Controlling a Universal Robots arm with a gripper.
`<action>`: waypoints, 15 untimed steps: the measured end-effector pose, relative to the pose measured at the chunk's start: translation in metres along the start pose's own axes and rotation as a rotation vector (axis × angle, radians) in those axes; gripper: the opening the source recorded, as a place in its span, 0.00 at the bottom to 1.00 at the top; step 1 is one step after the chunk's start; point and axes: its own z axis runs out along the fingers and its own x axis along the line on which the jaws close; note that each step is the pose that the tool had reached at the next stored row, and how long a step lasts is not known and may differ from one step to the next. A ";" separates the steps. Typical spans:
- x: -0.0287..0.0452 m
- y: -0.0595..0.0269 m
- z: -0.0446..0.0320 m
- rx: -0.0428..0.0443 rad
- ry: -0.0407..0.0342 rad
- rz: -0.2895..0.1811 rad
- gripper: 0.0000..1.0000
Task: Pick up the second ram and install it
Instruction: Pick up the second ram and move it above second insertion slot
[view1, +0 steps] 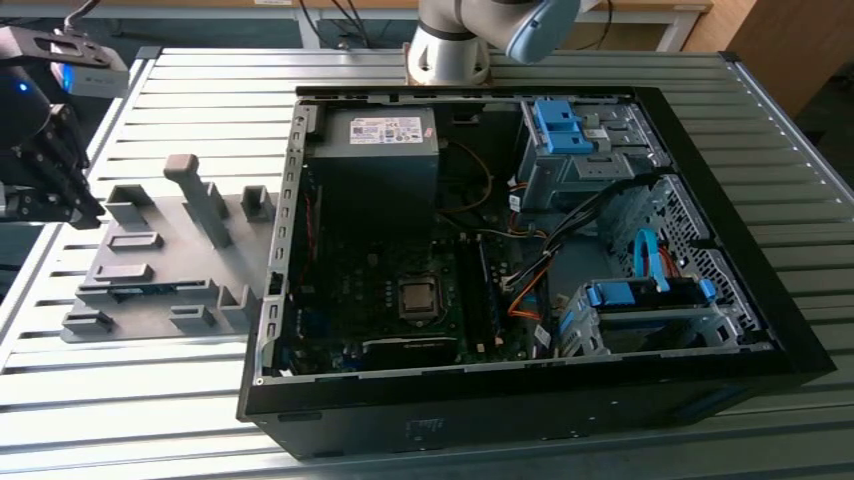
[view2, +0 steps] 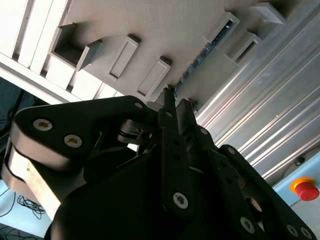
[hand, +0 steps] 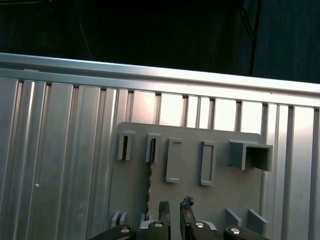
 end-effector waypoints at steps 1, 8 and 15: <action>0.0003 0.0000 0.0012 0.0001 0.0000 0.000 0.23; 0.0042 0.0003 0.0063 0.0008 0.0002 0.000 0.23; 0.0043 0.0003 0.0065 0.0008 0.0001 0.000 0.23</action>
